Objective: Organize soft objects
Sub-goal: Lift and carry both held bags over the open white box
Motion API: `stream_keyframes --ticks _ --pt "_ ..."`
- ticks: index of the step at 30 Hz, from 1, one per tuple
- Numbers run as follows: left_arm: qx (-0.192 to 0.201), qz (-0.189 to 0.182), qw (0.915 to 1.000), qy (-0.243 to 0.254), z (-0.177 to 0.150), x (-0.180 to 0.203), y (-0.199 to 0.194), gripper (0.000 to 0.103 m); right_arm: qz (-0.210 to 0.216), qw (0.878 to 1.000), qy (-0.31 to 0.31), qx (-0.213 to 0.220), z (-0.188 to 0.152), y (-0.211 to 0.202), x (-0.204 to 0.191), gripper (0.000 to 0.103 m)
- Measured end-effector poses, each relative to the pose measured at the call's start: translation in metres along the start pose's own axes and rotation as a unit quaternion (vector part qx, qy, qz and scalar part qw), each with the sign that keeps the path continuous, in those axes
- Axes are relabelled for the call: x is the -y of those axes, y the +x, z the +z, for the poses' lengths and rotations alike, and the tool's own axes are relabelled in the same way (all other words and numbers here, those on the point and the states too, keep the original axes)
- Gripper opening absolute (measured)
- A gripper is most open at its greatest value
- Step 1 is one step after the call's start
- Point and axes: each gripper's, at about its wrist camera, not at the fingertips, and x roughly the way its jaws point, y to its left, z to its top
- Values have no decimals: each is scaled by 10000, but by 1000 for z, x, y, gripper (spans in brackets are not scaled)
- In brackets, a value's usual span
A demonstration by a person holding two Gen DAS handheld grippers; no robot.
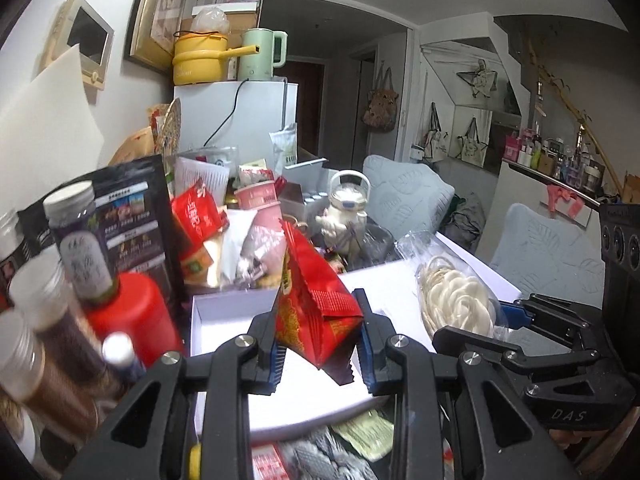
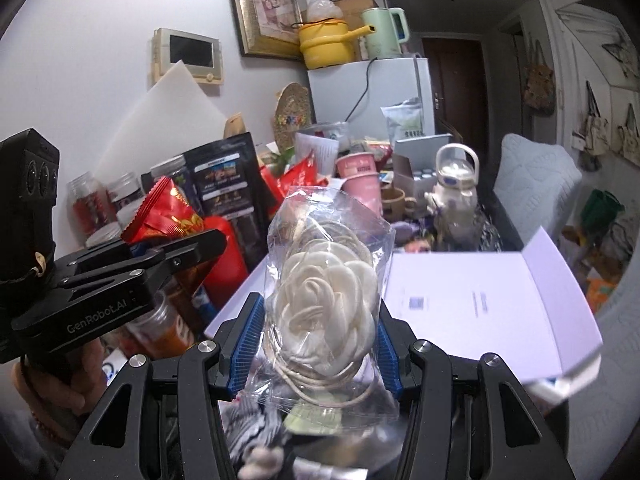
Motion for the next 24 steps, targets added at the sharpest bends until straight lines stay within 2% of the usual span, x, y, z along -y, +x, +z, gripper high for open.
stream_keyframes --ticks 4,11,17,21,24 --pt "88 225 9997 65 11 -7 21 29 -44 10000 -61 20 16 17 6 51" --pt "-20 498 9985 -216 21 -26 66 29 -140 9999 -42 -45 37 55 21 51" --pt "-396 565 9969 -375 25 -45 106 29 -13 9998 89 -163 43 89 31 51" --pt "-714 535 9949 -476 18 -55 128 29 -4 9994 114 -313 42 110 36 51" --pt "-896 654 9928 -454 11 -58 142 29 -30 9988 128 -479 40 125 39 52"
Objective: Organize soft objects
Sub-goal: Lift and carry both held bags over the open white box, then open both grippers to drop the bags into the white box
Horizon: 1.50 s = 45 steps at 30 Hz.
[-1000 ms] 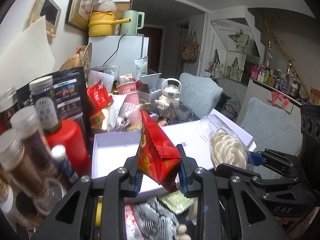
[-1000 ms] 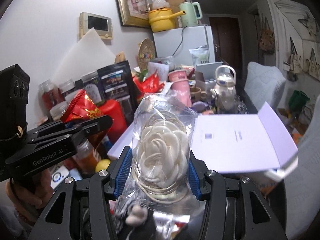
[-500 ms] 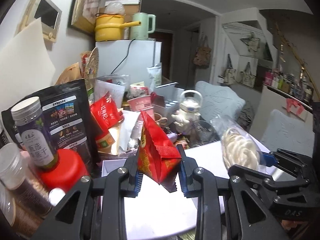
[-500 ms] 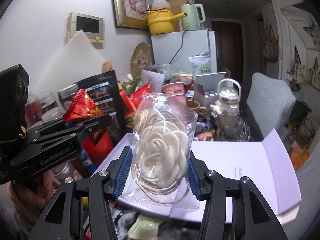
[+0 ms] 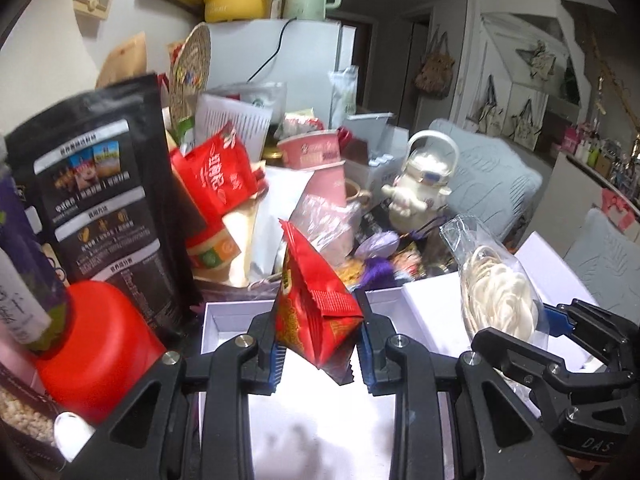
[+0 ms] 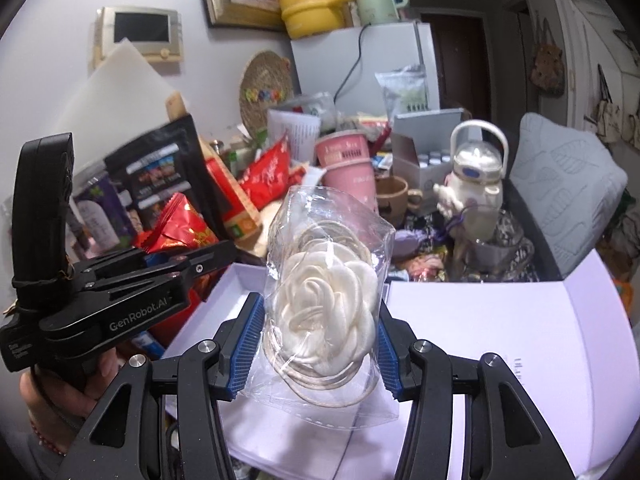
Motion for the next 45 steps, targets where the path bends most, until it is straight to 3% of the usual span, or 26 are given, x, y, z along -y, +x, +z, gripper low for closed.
stream_keyframes --ticks 8,11,15,18,20,22,24,36,45 --pt "-374 224 9990 55 -13 1 24 29 -141 9991 -68 -398 -9 30 4 52" --pt "-622 481 9969 74 -16 1 31 29 -141 9983 -40 -560 -12 36 4 53" --pt "-735 541 9958 -15 -17 -5 33 30 -142 9981 -2 -599 -13 37 4 57" --pt "-845 833 9929 -11 -16 -6 34 32 -292 9978 -26 -590 -13 36 4 61" --pt "-872 919 9919 -5 -16 -7 33 39 -438 9970 -62 -636 -13 36 4 63" --pt "-886 895 9920 -42 -16 -9 31 67 -516 9964 -62 -668 -13 35 4 66" --pt "-852 934 9919 -74 -16 -11 27 81 -524 9965 -34 -656 -13 34 5 66" --pt "-617 974 9932 -176 -5 -13 -9 81 -524 9973 -120 -498 -2 9 -9 66" --pt "-130 944 9953 -161 5 -5 -62 81 -526 9981 -288 -116 9 -34 -30 66"
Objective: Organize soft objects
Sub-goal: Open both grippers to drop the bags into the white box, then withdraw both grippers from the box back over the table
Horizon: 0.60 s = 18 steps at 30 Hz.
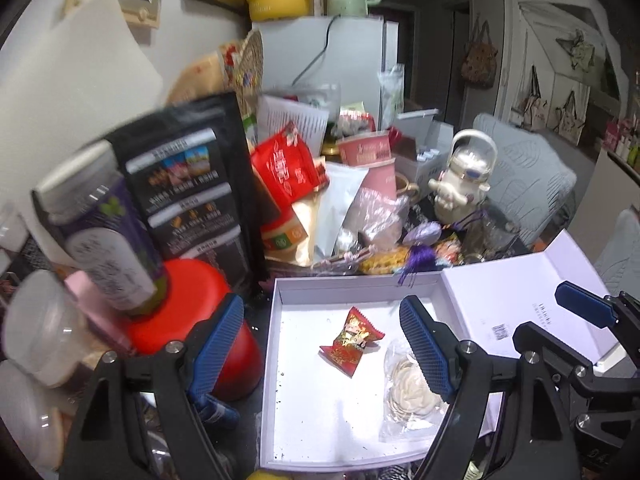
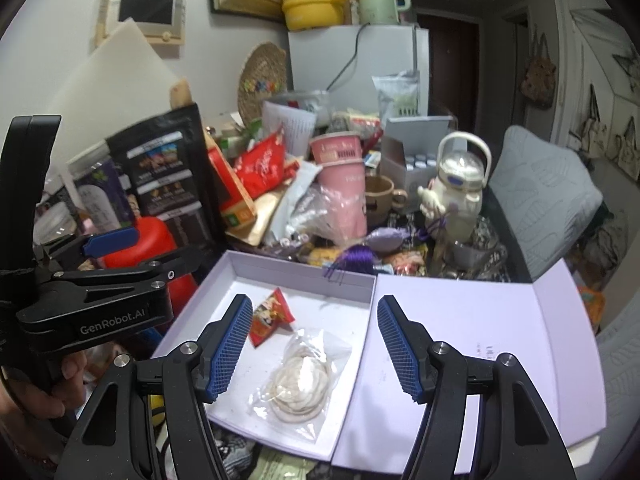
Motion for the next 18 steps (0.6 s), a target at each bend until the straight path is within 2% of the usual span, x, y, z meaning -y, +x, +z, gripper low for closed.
stream_keyframes --ticks 8,18 --pt "389 18 9992 36 -3 3 -54 81 -23 9993 -45 381 -3 -48 -10 66" --pt "797 -107 9966 176 -21 10 -119 81 -81 9969 -23 780 -23 -112 -19 68"
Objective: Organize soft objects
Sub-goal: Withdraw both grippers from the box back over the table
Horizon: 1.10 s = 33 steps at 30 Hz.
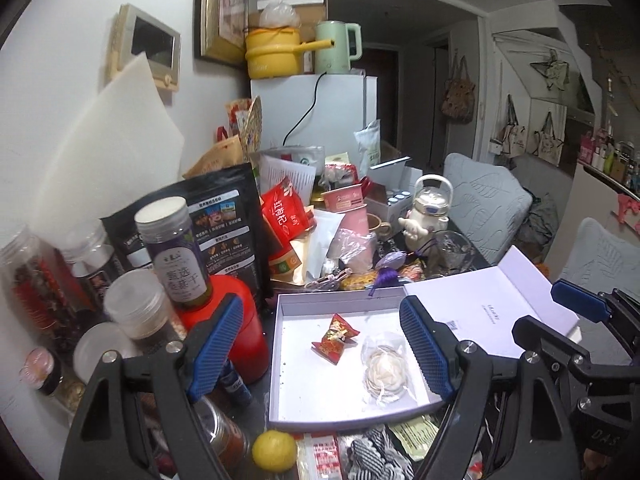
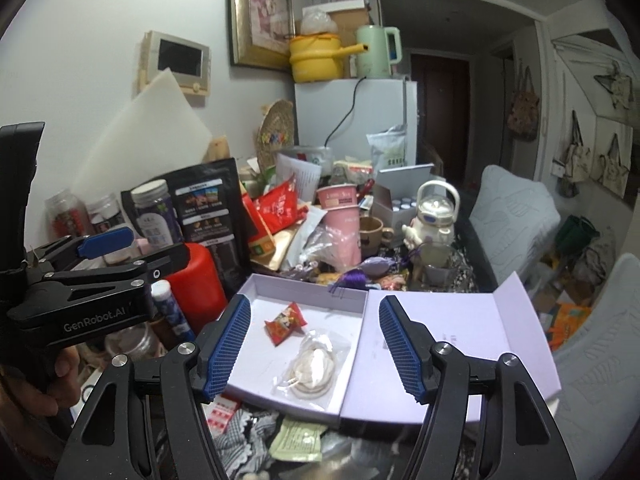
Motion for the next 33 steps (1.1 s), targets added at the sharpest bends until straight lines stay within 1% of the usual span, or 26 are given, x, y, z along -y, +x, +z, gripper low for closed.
stream_keyframes --ticks 3,6,10,14,16,18,20,23,27,33 --pt "97 -78 9999 34 -6 2 -19 81 -23 9999 -11 116 -5 -18 -3 68" --pt "154 -233 9996 91 -14 5 -39 81 -48 9997 -9 221 -11 -39 -7 71" --pt "247 -409 9987 160 -26 9 -60 81 -91 9994 -34 333 -22 -62 -11 73" --pt "206 -546 9980 256 -39 13 -75 81 -131 9991 -14 399 -34 -84 -17 78" --pt "184 -579 9977 288 -45 15 -81 81 -146 9989 -10 444 -40 -94 -19 79" --pt "162 -635 9974 283 -52 16 -86 81 -163 9987 8 491 -48 -104 -23 83" --pt "99 -677 9972 309 -60 17 -90 81 -188 9985 16 513 -57 -111 -25 84" --pt "32 -710 9969 340 -71 18 -94 81 -209 9987 44 466 -70 -118 -29 84" --pt "-24 -954 9945 424 -87 20 -101 81 -199 9990 88 395 -85 -126 -31 84" --pt "-164 -912 9947 447 -111 19 -99 81 -200 9992 320 90 -114 -124 -31 84"
